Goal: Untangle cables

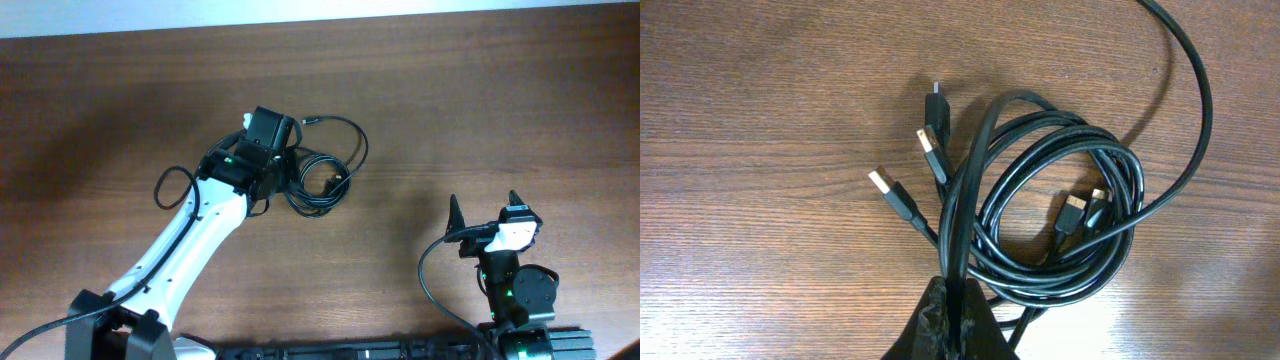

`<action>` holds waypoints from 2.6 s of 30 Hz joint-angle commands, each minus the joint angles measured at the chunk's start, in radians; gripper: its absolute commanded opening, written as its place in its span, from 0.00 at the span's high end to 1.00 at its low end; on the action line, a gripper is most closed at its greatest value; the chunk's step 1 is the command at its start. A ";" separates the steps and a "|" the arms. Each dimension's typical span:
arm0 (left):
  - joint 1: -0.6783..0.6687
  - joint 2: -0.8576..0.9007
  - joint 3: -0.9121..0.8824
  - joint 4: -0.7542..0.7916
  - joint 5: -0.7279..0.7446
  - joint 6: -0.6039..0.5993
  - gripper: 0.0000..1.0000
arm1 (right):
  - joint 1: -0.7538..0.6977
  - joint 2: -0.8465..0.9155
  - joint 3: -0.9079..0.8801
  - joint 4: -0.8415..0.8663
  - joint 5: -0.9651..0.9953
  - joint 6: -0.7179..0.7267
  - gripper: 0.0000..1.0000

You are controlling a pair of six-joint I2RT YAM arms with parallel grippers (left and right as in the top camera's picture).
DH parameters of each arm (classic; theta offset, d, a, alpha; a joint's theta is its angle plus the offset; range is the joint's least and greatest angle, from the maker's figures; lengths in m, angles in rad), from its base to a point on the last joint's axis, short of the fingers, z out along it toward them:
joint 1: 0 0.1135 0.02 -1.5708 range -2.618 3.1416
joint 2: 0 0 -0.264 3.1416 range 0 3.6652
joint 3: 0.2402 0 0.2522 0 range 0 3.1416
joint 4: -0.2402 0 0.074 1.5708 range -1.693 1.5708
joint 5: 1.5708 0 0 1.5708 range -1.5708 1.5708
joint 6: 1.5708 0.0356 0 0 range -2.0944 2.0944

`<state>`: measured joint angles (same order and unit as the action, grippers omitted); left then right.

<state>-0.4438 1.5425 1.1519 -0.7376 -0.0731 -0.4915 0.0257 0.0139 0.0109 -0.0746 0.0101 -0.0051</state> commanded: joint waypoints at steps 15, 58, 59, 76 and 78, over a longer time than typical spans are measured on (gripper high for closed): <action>-0.002 -0.017 0.008 0.013 -0.022 -0.008 1.00 | -0.006 -0.005 -0.005 -0.005 -0.002 -0.006 0.01; -0.002 -0.017 0.008 0.046 -0.022 0.037 1.00 | -0.006 -0.005 -0.005 -0.005 -0.002 -0.006 0.01; -0.002 -0.017 0.008 0.047 -0.022 0.037 1.00 | -0.006 -0.005 -0.005 -0.005 -0.002 -0.006 0.01; 0.008 -0.017 0.008 0.109 0.182 0.298 1.00 | -0.006 -0.001 0.029 0.000 -0.089 0.021 0.02; 0.008 -0.017 0.008 0.149 0.344 0.403 1.00 | -0.006 0.003 0.071 -0.063 -0.085 0.040 0.02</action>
<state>-0.4408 1.5425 1.1515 -0.6304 0.0486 -0.2207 0.0254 0.0154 0.0177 -0.0845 -0.0544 0.0040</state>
